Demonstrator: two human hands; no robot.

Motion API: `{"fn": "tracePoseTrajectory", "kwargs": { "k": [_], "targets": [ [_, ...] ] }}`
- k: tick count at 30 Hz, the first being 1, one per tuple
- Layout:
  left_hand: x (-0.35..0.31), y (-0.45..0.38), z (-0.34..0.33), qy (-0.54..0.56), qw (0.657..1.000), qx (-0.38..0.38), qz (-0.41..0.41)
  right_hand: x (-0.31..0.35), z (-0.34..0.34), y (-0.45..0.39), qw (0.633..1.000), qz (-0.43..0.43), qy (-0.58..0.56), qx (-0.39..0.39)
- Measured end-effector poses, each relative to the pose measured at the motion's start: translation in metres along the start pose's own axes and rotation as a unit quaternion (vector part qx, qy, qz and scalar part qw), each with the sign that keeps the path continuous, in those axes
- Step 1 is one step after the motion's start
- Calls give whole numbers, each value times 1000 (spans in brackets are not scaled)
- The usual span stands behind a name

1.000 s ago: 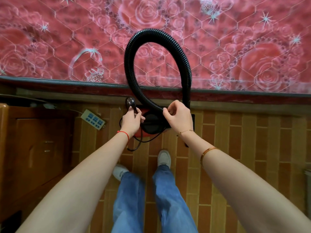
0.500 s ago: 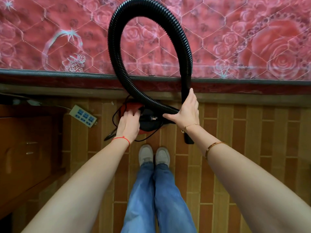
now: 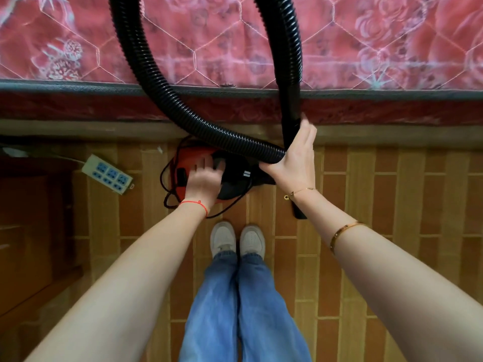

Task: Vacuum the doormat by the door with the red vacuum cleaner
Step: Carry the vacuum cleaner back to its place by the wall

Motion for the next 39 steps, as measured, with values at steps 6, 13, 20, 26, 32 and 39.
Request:
{"fn": "tracePoseTrajectory", "kwargs": {
  "k": [6,13,20,26,32,39],
  "targets": [
    [-7,-11,-10,30,999,32,6,-13,-3,-14,996,-36,-79,7],
    [-3,-16,-14,84,990,111,-15,-9,-4,-20,998,-50,-22,35],
    [5,15,12,60,990,128,-27,20,21,8,999,4,15,35],
    [11,83,66,79,989,120,-44,65,76,52,999,-16,-17,30],
    [9,161,138,79,988,122,-43,115,158,107,998,-23,-41,34],
    [-2,244,233,61,992,94,-65,168,257,173,998,-33,-54,3]
  ]
}}
Point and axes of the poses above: each hand's wrist, its own y-axis away from the middle knuckle, its own z-axis out of the back of the hand, x = y × z, the point moved 4 cm from there along -y, towards the middle knuckle, and after that the axes turned 8 degrees about x, right-handed, at the moved point
